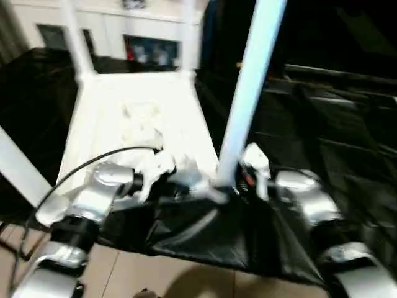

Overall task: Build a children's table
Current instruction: Rotate leg to tighten

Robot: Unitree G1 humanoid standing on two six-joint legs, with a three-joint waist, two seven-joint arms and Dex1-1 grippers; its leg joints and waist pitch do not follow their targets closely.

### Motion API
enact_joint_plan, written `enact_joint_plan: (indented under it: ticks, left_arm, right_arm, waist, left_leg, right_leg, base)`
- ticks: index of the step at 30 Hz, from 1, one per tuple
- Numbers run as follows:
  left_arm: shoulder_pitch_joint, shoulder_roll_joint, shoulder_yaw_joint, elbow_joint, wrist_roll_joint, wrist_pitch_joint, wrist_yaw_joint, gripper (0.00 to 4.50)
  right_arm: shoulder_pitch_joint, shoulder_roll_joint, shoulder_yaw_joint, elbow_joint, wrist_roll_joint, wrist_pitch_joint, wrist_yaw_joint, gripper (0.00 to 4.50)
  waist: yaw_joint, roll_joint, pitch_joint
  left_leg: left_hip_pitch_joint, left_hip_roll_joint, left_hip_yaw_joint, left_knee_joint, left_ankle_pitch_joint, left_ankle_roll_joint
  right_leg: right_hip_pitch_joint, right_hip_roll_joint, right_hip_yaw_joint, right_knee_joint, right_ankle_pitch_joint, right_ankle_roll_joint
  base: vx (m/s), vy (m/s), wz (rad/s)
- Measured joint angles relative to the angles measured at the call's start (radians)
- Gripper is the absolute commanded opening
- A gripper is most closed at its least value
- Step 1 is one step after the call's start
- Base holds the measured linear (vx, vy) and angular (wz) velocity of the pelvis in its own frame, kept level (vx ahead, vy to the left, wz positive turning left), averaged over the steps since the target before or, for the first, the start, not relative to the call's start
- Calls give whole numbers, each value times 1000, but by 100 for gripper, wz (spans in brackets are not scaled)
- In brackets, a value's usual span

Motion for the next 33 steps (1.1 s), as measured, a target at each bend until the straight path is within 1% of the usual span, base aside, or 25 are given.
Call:
enact_joint_plan:
  ticks: [2, 5, 8, 10, 12, 13, 15, 16, 17, 20, 22, 25, 26, 29, 31, 32, 33]
  left_arm:
    - [-17, -46, 5, 11, 30, 21, 99, 0]
    - [-26, -104, 5, 12, 61, 56, 206, 0]
    - [-32, -134, 5, 12, 72, 73, 261, 0]
    - [-33, -141, 5, 12, 73, 75, 270, 0]
    - [-33, -145, 5, 12, 77, 75, 271, 0]
    - [-33, -146, 5, 12, 77, 75, 271, 0]
    - [-32, -146, 5, 10, 80, 74, 269, 0]
    - [-32, -146, 5, 9, 81, 74, 266, 0]
    - [-31, -142, 5, 4, 80, 74, 255, 0]
    - [-27, -127, 5, -6, 68, 74, 227, 0]
    - [-24, -113, 5, -12, 56, 74, 197, 0]
    - [-6, -66, 5, -36, 19, 74, 100, 0]
    - [-2, -52, 4, -40, 11, 74, 64, 0]
    - [9, -19, -4, -50, -8, 65, -14, 0]
    - [13, 5, -6, -53, -17, 58, -56, 0]
    - [14, 22, -10, -53, -22, 51, -85, 0]
    - [15, 34, -14, -53, -29, 46, -105, 0]
  right_arm:
    - [-15, 57, -40, 27, -5, 19, -181, 266]
    - [-17, 112, -70, 33, -21, 26, -372, 266]
    - [-17, 141, -82, 35, -34, 18, -472, 266]
    - [-16, 144, -83, 37, -43, 6, -484, 266]
    - [-10, 143, -83, 37, -44, -9, -482, 336]
    - [-9, 143, -84, 36, -45, -12, -481, 336]
    - [-7, 143, -84, 33, -41, -11, -463, 342]
    - [-7, 142, -86, 33, -40, -11, -458, 355]
    - [-7, 132, -89, 33, -32, -13, -430, 382]
    - [-7, 114, -89, 33, -9, -15, -351, 387]
    - [-9, 87, -84, 33, -1, -16, -280, 387]
    - [-17, 14, -36, 33, 1, -27, -83, 387]
    - [-17, -3, -21, 33, 2, -35, -21, 387]
    - [-20, -27, 3, 33, 11, -48, 96, 387]
    - [-20, -42, 13, 33, 21, -51, 155, 387]
    - [-20, -47, 20, 33, 26, -51, 197, 371]
    - [-20, -52, 22, 31, 31, -51, 226, 371]
  waist:
    - [-13, 0, 0]
    - [-17, 0, 0]
    - [-16, 0, -1]
    - [-14, 2, -1]
    - [-13, 3, -2]
    - [-13, 3, -2]
    - [-13, 3, -2]
    - [-13, 3, -2]
    - [-13, 2, -2]
    - [-15, 2, -2]
    - [-13, 3, -1]
    - [-10, 4, 0]
    - [-7, 4, 0]
    - [4, 4, 0]
    - [7, 3, 1]
    - [10, 3, 1]
    - [11, 3, 1]
  left_leg:
    - [1, 0, 0, 0, 1, -2]
    - [4, 0, 0, -2, 1, -2]
    - [5, -1, 0, -5, 1, -2]
    - [5, -1, 1, -7, 1, -2]
    - [5, -1, 1, -8, 1, -2]
    - [5, -1, 1, -8, 1, -2]
    - [4, -1, 1, -8, 1, -2]
    - [4, -1, 1, -8, 1, -2]
    - [4, -1, 1, -8, 1, -2]
    - [2, -1, 1, -9, 0, -2]
    - [1, -1, 1, -10, 0, -2]
    - [-1, 0, 1, -10, 1, -1]
    - [-2, 0, 1, -10, 1, -1]
    - [-3, 0, 2, -8, 1, -1]
    - [-3, 0, 2, -6, 1, -1]
    - [-3, 0, 1, -6, 1, -1]
    - [-3, 0, 1, -5, 1, -1]
  right_leg:
    - [-1, 0, 0, -1, -1, 3]
    - [0, 0, 0, -1, 0, 3]
    - [0, 0, 0, -2, 1, 2]
    - [0, 0, 0, -3, 1, 1]
    - [0, 0, 0, -3, 1, 1]
    - [0, 0, 0, -3, 1, 1]
    - [0, 0, 0, -3, 1, 1]
    - [-1, 0, 0, -4, 1, 1]
    - [-1, 0, 0, -4, 1, 1]
    - [-3, 0, 0, -4, 1, 1]
    - [-4, 0, -1, -4, 1, 1]
    - [-5, 0, -2, -4, 1, 0]
    - [-5, 0, -3, -4, 0, -1]
    - [-4, 0, -3, -4, 0, -1]
    - [-5, 0, -3, -3, 1, -1]
    - [-5, 0, -3, -3, 1, -1]
    - [-5, 0, -3, -3, 1, -1]
  base:
    - [0, 0, 0]
    - [0, 0, 0]
    - [0, 0, 0]
    - [0, 0, 0]
    - [0, 0, 0]
    - [0, 0, 0]
    - [0, 0, 0]
    - [0, 0, 0]
    - [0, 0, 0]
    - [0, 0, 0]
    - [0, 0, 0]
    - [0, 0, 0]
    - [0, 0, 0]
    - [0, 0, 0]
    - [0, 0, 0]
    - [0, 0, 0]
    - [0, 0, 0]
